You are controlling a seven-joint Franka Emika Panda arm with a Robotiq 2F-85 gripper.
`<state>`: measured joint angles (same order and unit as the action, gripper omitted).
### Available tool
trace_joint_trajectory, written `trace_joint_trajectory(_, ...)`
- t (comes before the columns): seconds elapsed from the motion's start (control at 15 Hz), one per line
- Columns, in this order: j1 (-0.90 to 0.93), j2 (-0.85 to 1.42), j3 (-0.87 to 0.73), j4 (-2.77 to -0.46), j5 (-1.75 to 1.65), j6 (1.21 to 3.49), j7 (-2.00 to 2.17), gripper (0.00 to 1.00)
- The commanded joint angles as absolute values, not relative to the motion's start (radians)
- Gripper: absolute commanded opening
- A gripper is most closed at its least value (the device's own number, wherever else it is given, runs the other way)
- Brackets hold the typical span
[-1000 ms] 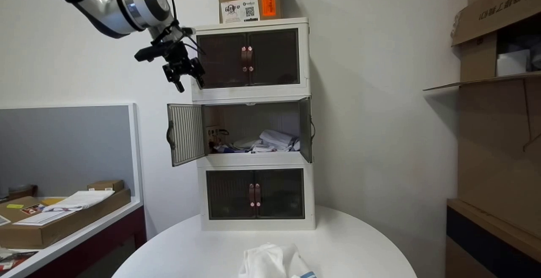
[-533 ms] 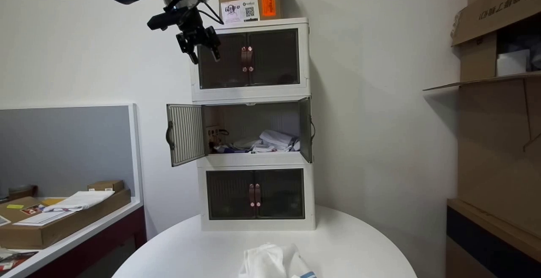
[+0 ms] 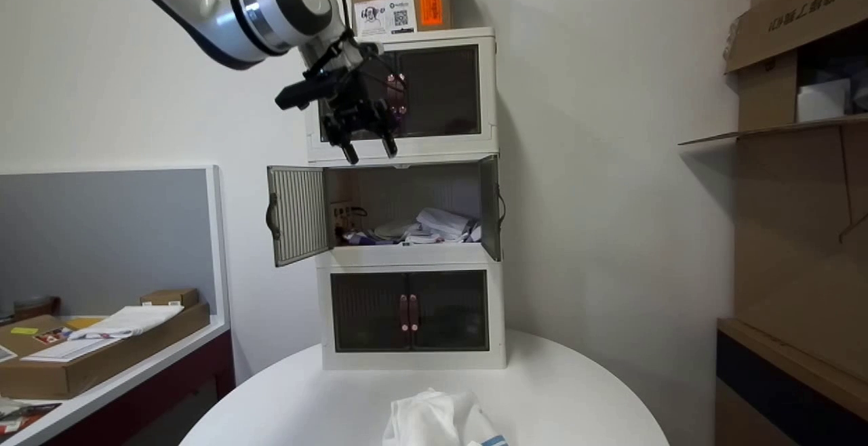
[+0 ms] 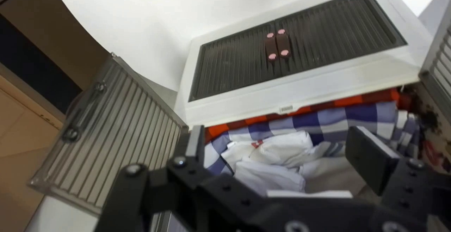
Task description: Open the left door on the middle cabinet
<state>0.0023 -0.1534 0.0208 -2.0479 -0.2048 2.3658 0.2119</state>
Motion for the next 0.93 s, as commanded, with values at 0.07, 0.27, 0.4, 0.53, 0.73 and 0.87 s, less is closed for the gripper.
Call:
trace_joint_trajectory(0.07, -0.011, -0.284, 0.008, -2.366, -0.25, 2.62, 0.061, 1.0)
trace_joint_trajectory(0.27, -0.019, -0.36, -0.016, -2.538, -0.239, 2.768, -0.021, 1.0)
trace_joint_trajectory(0.4, -0.027, -0.408, -0.04, -2.629, -0.218, 2.822, -0.06, 1.0)
trace_joint_trajectory(0.53, -0.047, -0.467, -0.06, -2.705, -0.211, 2.831, -0.071, 1.0)
trace_joint_trajectory(0.73, -0.063, -0.432, -0.047, -2.678, -0.206, 2.802, -0.057, 1.0)
trace_joint_trajectory(0.87, -0.069, -0.468, -0.053, -2.709, -0.205, 2.802, -0.06, 1.0)
